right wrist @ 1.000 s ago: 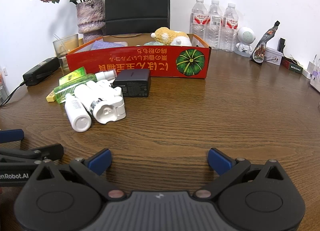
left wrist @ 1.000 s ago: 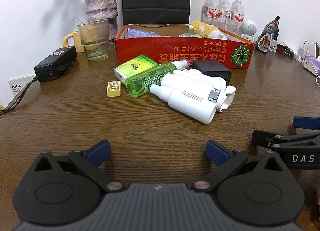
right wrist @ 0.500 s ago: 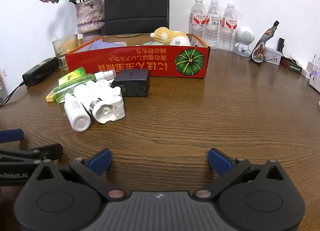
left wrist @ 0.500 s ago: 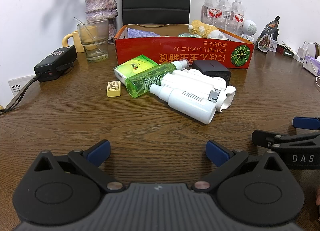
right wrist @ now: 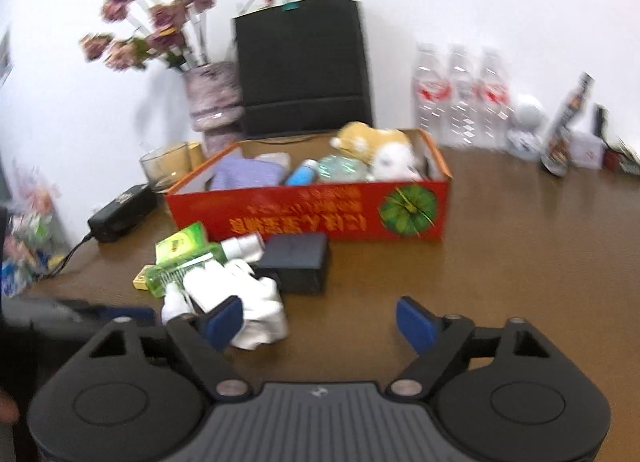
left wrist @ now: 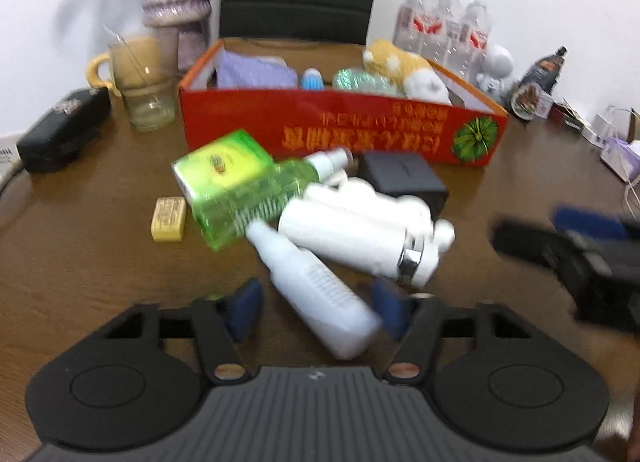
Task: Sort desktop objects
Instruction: 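Grasp the white spray bottle with the left tool while the right tool grasps the white device, then lower the spray bottle and white device into the cardboard box and release both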
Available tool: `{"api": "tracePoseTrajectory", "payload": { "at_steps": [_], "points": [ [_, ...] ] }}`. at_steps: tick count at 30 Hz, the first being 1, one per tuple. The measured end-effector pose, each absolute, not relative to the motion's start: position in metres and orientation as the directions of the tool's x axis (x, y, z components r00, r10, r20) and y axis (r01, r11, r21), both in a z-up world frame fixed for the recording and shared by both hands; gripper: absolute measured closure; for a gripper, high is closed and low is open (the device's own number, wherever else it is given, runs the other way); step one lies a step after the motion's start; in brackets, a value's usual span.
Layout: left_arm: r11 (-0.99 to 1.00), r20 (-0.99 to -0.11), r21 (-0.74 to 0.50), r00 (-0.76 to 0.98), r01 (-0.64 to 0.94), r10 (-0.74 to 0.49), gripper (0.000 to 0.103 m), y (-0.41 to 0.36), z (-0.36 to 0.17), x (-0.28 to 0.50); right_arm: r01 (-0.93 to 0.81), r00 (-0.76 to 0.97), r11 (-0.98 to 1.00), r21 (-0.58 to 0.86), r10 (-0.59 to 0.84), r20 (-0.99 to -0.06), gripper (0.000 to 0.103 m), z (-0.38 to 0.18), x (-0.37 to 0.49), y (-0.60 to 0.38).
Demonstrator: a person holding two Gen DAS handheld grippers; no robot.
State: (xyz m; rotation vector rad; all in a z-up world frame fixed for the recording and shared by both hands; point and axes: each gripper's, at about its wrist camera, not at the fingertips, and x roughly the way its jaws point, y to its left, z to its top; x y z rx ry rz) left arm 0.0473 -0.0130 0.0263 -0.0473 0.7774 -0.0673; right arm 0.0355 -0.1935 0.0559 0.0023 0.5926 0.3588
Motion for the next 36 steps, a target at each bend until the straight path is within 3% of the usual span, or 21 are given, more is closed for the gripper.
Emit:
{"api": "tracePoseTrajectory", "payload": {
  "at_steps": [5, 12, 17, 21, 25, 28, 30, 32, 36],
  "points": [
    [0.998, -0.699, -0.03, 0.712, 0.061, -0.064, 0.074, 0.013, 0.025, 0.028, -0.51, 0.691, 0.859, 0.038, 0.436, -0.577, 0.026, 0.046, 0.065, -0.15],
    [0.997, -0.685, -0.008, 0.726, 0.071, -0.057, 0.075, 0.028, 0.026, 0.01, -0.584, 0.637, 0.81, -0.053, 0.416, -0.649, 0.034, 0.015, 0.085, -0.112],
    [0.995, -0.684, 0.001, 0.726, 0.096, -0.07, 0.075, 0.027, 0.027, -0.009, -0.507, 0.651, 0.861, -0.031, 0.359, -0.668, 0.047, 0.017, 0.059, -0.13],
    [0.991, -0.681, -0.022, 0.724, 0.132, -0.111, 0.074, 0.021, 0.026, -0.034, -0.456, 0.67, 0.89, -0.031, 0.32, -0.67, 0.047, 0.018, 0.039, -0.142],
    [0.981, -0.685, -0.01, 0.714, 0.192, -0.147, 0.059, 0.015, 0.026, -0.038, -0.414, 0.688, 0.91, -0.026, 0.293, -0.664, 0.045, 0.017, 0.023, -0.152],
    [0.981, -0.685, -0.009, 0.713, 0.193, -0.147, 0.06, 0.015, 0.025, -0.033, -0.381, 0.7, 0.924, -0.023, 0.273, -0.66, 0.027, 0.016, 0.01, -0.159],
    [0.983, -0.688, -0.023, 0.71, 0.184, -0.149, 0.072, 0.017, 0.026, -0.031, -0.36, 0.708, 0.933, -0.02, 0.259, -0.658, 0.029, 0.016, 0.002, -0.164],
    [0.984, -0.691, -0.036, 0.707, 0.175, -0.151, 0.074, 0.02, 0.027, -0.028, -0.344, 0.708, 0.939, -0.007, 0.255, -0.658, 0.048, 0.016, -0.003, -0.168],
    [0.984, -0.654, -0.066, 0.737, 0.167, -0.169, 0.075, 0.022, 0.037, -0.039, -0.334, 0.7, 0.942, 0.034, 0.272, -0.66, 0.049, 0.017, -0.005, -0.171]
  ]
}}
